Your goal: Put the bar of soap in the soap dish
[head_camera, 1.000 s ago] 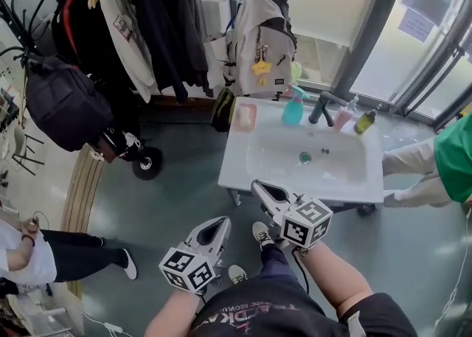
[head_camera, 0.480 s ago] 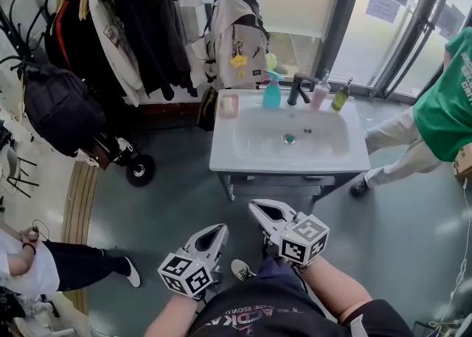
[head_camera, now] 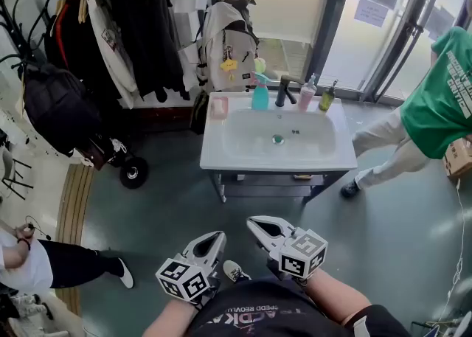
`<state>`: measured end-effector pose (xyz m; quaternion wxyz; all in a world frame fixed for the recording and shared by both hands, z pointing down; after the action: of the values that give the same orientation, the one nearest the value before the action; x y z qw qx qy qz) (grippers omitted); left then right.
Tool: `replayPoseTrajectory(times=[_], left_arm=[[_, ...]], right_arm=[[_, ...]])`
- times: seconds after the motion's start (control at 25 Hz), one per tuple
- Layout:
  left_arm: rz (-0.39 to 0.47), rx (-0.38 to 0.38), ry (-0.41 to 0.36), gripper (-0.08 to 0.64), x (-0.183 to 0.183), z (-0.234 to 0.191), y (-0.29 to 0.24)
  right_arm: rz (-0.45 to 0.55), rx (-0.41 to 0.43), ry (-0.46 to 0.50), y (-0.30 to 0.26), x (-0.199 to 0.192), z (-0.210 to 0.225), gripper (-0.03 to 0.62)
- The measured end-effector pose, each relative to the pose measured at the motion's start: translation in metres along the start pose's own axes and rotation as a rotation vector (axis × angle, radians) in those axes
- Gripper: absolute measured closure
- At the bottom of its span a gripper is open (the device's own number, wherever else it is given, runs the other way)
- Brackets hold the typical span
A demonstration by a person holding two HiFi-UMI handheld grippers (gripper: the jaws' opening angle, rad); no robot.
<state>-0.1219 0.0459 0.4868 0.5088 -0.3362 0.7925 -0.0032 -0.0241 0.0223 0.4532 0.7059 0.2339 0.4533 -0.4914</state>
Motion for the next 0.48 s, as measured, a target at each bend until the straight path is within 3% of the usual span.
replayPoseTrajectory(times=[0.48], left_arm=[[0.004, 0.025, 0.017, 0.551, -0.034, 0.081, -0.019]], right_arm=[[-0.052, 0.052, -0.011, 0.084, -0.018, -0.004, 0.581]])
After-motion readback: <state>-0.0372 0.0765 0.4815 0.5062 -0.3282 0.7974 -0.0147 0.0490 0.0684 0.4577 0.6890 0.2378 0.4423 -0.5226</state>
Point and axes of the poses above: the fingertips, and each gripper's own axes: y backward along the fingers, z to its right, x out of its top, the point moved 2 cm from there along y, backward along the fingers, and after that the axes turned 13 degrees about x, right-handed, at the moved point
